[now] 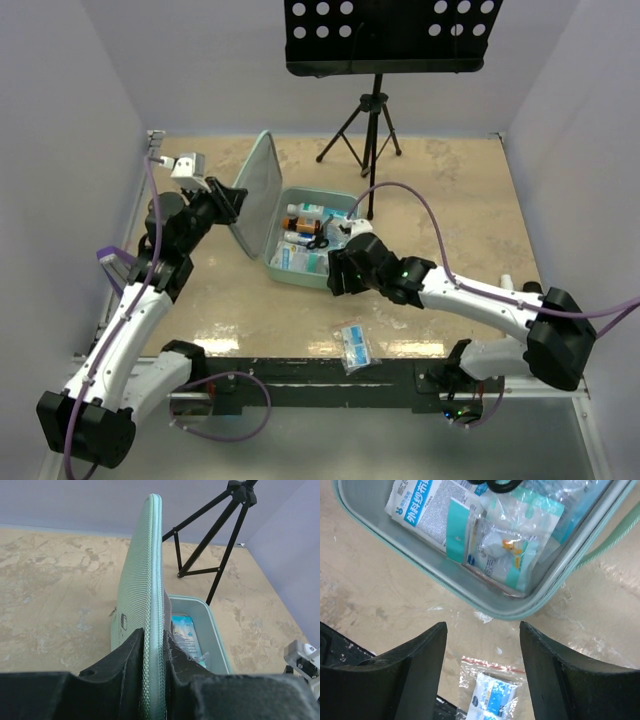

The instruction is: Organize the medicine kit

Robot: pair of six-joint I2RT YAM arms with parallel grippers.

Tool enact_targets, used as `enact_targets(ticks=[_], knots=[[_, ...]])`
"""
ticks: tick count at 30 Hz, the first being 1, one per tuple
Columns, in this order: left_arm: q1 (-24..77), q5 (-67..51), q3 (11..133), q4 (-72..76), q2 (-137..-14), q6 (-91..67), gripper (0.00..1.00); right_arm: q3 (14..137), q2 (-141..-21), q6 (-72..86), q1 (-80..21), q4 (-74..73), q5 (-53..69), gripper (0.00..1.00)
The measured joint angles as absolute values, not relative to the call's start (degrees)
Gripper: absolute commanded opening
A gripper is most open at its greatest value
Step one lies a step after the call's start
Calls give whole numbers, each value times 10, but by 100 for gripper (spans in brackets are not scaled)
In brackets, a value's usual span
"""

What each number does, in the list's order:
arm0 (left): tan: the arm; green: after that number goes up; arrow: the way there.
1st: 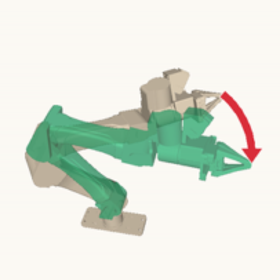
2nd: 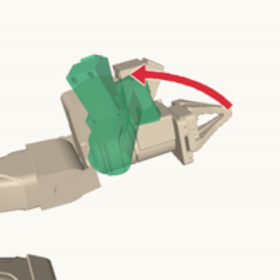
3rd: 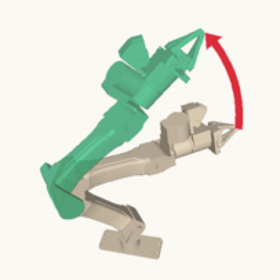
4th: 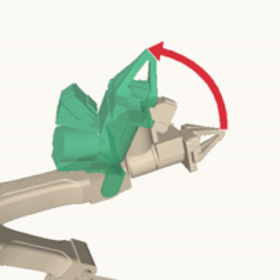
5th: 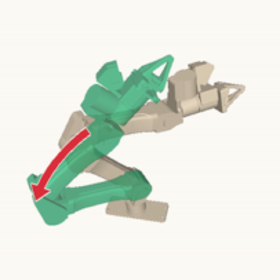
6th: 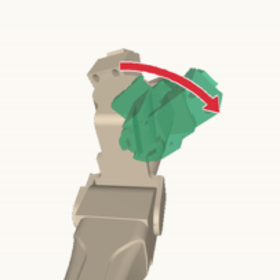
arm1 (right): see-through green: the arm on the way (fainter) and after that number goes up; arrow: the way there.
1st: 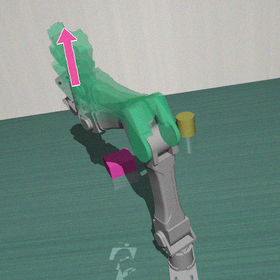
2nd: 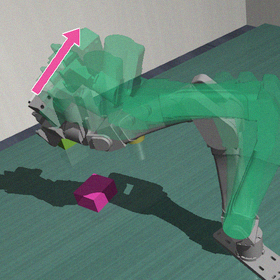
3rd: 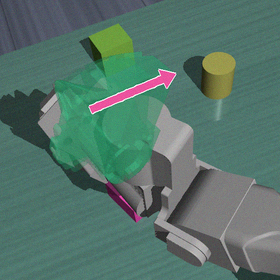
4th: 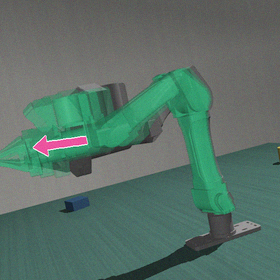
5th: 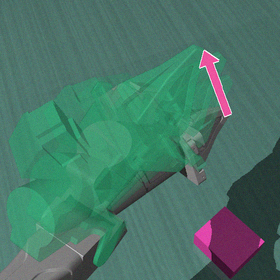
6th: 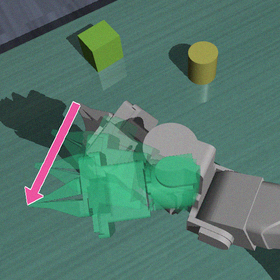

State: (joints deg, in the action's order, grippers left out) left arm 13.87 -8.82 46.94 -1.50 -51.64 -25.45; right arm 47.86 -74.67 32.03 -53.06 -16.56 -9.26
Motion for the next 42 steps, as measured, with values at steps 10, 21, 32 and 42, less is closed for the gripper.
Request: enact_targets(ticks=[10,21,32,42], knots=[[136,-72,460,-22,-498,-243,15,412,-759,430,-627,-200,-110,65],[136,-73,460,-23,-496,-242,17,389,-779,489,-673,-228,-113,64],[136,-75,452,-23,-486,-242,17,420,-837,487,-722,-231,-166,28],[136,-75,452,-23,-485,-242,17,450,-847,491,-732,-252,-173,0]])
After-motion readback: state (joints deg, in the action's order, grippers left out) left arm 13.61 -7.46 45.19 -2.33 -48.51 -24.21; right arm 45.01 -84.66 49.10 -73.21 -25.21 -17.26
